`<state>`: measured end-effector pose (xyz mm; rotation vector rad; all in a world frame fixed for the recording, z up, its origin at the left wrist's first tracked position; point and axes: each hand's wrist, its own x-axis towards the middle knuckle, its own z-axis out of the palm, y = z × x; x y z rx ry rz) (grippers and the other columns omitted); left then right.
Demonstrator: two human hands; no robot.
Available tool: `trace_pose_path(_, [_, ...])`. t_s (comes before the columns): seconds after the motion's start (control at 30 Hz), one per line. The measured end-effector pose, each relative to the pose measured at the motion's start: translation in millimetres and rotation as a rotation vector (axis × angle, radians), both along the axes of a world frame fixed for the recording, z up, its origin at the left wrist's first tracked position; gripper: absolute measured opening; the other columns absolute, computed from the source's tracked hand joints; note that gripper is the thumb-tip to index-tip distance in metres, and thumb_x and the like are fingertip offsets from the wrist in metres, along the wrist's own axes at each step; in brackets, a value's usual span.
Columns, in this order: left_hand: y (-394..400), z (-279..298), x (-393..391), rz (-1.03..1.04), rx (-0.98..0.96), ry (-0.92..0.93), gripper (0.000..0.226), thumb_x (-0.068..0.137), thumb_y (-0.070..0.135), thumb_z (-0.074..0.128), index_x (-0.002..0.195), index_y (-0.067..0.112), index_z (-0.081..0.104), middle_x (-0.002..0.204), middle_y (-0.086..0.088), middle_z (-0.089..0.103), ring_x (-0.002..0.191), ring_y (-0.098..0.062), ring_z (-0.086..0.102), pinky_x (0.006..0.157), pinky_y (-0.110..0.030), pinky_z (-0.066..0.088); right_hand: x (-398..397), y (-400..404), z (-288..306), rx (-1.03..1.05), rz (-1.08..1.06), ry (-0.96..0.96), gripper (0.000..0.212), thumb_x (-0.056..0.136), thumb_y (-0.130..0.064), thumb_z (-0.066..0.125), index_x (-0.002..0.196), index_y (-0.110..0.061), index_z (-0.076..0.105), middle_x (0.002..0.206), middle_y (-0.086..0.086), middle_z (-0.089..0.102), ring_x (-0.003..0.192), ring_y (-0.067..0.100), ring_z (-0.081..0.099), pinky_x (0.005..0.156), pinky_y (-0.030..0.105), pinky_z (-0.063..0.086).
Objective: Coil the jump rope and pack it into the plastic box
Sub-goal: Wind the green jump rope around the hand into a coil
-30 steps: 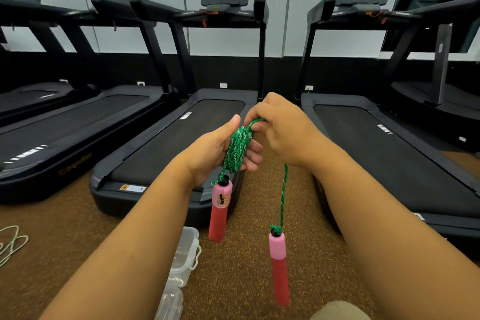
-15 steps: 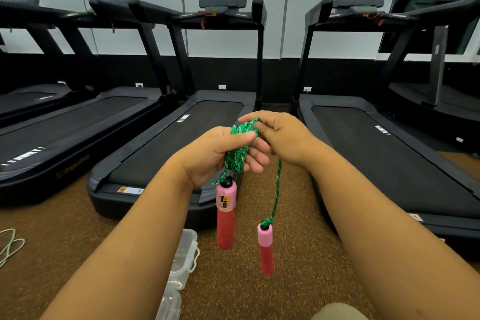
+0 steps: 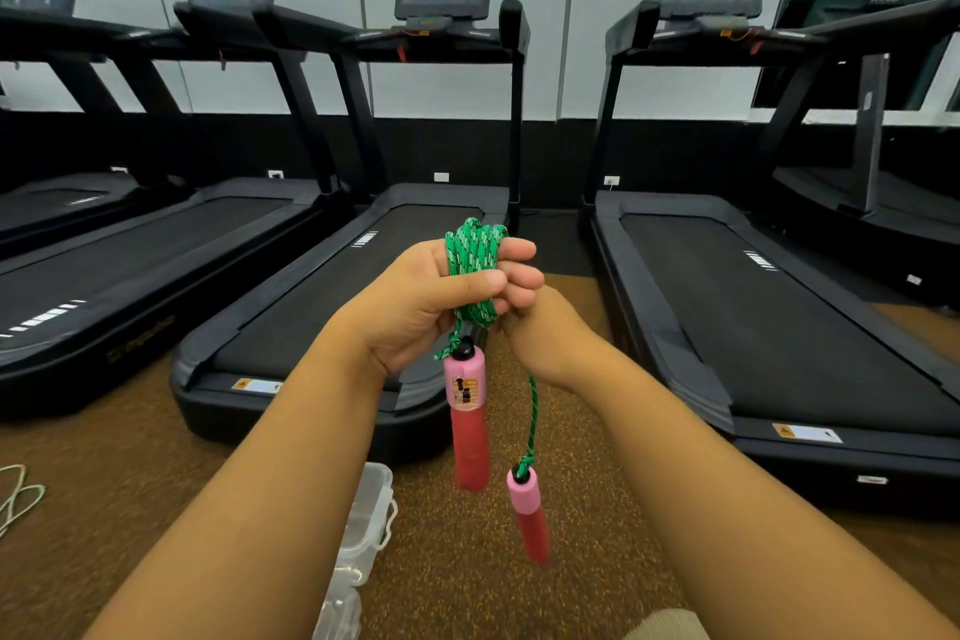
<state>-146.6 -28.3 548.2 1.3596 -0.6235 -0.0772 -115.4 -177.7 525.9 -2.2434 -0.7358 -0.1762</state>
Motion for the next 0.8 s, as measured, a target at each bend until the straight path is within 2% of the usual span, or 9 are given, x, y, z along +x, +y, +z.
trace_pose_path(0.03, [0,1,0,0.013,0.002,-0.016,0.04,0.082,0.002,0.057,0.123,0.002,0.058,0.107,-0.012,0.07,0.095,-0.021,0.068,0.084,-0.026,0.054,1,1,-3,-0.045,-0.022,-0.013,0.019,0.097,-0.006,0.039,0.103,-0.002,0.057,0.093,0.015,0.064,0.085,0.03,0.06,0.08,0.041,0.053])
trace_pose_path(0.07, [0,2,-1,0.032,-0.002,-0.028,0.044,0.081,0.0,0.057,0.125,0.003,0.056,0.109,-0.011,0.07,0.097,-0.02,0.068,0.086,-0.027,0.053,-1,2,-6,-0.073,-0.024,-0.03,0.02,0.098,-0.01,0.038,0.103,-0.003,0.056,0.094,0.016,0.063,0.086,0.032,0.059,0.079,0.045,0.051])
trace_pose_path(0.2, [0,4,1,0.127,-0.019,-0.084,0.05,0.08,-0.003,0.056,0.129,0.005,0.051,0.118,-0.009,0.067,0.107,-0.021,0.065,0.092,-0.028,0.051,-11,4,-12,-0.123,0.016,-0.152,0.018,0.1,-0.019,0.04,0.114,-0.012,0.049,0.095,0.012,0.061,0.085,0.029,0.057,0.072,0.036,0.044])
trace_pose_path(0.37, [8,5,6,0.24,0.005,-0.11,0.055,0.083,-0.006,0.054,0.136,0.006,0.045,0.128,-0.01,0.063,0.118,-0.024,0.059,0.097,-0.028,0.048,-19,5,-16,-0.272,0.01,-0.286,0.028,0.1,-0.021,0.04,0.127,-0.015,0.044,0.108,0.011,0.062,0.094,0.031,0.06,0.077,0.045,0.05])
trace_pose_path(0.53, [10,5,7,0.308,0.028,-0.081,0.05,0.089,-0.012,0.043,0.136,0.004,0.044,0.127,-0.011,0.062,0.119,-0.024,0.059,0.102,-0.031,0.046,-25,4,-11,-0.351,-0.009,-0.461,0.024,0.101,-0.028,0.037,0.117,-0.015,0.049,0.102,0.004,0.059,0.086,0.026,0.059,0.071,0.043,0.05])
trace_pose_path(0.67, [9,6,6,0.294,-0.068,0.005,0.039,0.096,0.002,0.035,0.132,0.002,0.048,0.123,-0.016,0.064,0.115,-0.027,0.061,0.097,-0.031,0.049,-31,2,-3,-0.369,-0.007,-0.547,0.021,0.1,-0.031,0.037,0.107,-0.016,0.051,0.093,0.001,0.056,0.077,0.022,0.056,0.065,0.039,0.049])
trace_pose_path(0.8, [8,3,8,0.301,-0.05,0.079,0.042,0.099,0.025,0.031,0.13,0.005,0.052,0.121,-0.016,0.066,0.113,-0.027,0.063,0.098,-0.036,0.048,-36,-1,8,-0.392,-0.004,-0.599,0.019,0.099,-0.031,0.042,0.101,-0.016,0.053,0.091,0.001,0.056,0.076,0.022,0.057,0.063,0.038,0.05])
